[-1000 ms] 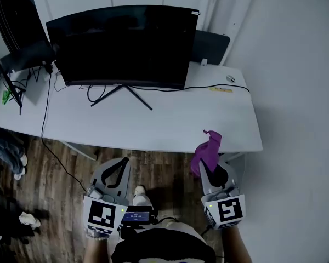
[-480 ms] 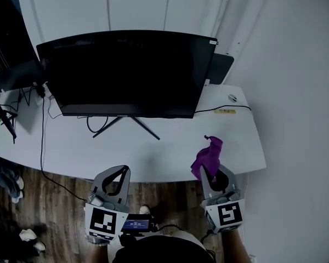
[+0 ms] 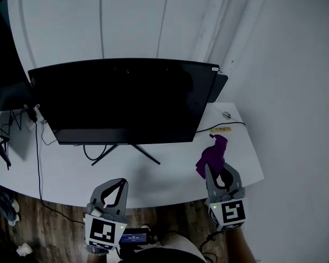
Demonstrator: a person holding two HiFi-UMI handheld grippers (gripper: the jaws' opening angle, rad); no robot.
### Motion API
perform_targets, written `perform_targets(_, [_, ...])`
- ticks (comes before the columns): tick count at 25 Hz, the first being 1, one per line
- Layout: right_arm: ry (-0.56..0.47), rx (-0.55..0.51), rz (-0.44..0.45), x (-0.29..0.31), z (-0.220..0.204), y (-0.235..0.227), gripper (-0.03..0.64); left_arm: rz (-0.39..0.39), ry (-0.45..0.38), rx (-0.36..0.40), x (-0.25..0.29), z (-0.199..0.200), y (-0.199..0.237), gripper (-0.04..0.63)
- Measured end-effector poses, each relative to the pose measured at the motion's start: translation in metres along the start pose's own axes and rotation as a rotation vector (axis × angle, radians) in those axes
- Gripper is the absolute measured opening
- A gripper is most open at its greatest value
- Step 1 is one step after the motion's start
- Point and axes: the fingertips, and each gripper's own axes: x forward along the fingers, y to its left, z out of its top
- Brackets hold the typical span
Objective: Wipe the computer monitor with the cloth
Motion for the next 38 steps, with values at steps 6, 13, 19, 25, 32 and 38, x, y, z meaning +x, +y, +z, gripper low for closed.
perform_targets(6, [-0.035,-0.076,-0.054,0.026,0.026,-0.039,0.067,-0.009,0.004,0.017,0.012,0.002,0.01,0.006])
perform_targets(13, [-0.092,-0.143,-0.102,0.062,0.053,-0.088,0.067,0.024,-0.004,0.01,0.02,0.008,0.013,0.006])
perform_targets(19, [-0.11,-0.171,-0.102,0.1,0.071,-0.121,0.067,0.072,-0.004,-0.006,0.027,0.018,0.02,0.006])
perform_targets(25, [-0.125,-0.214,-0.082,0.136,0.085,-0.147,0.068,0.116,0.004,-0.013,0.044,0.026,0.032,0.006])
perform_targets(32, [-0.125,-0.271,-0.069,0.166,0.094,-0.166,0.067,0.144,-0.004,0.002,0.057,0.037,0.034,0.006])
perform_targets(38, [-0.128,-0.276,-0.017,0.182,0.097,-0.168,0.069,0.173,0.012,-0.002,0.063,0.037,0.036,0.006])
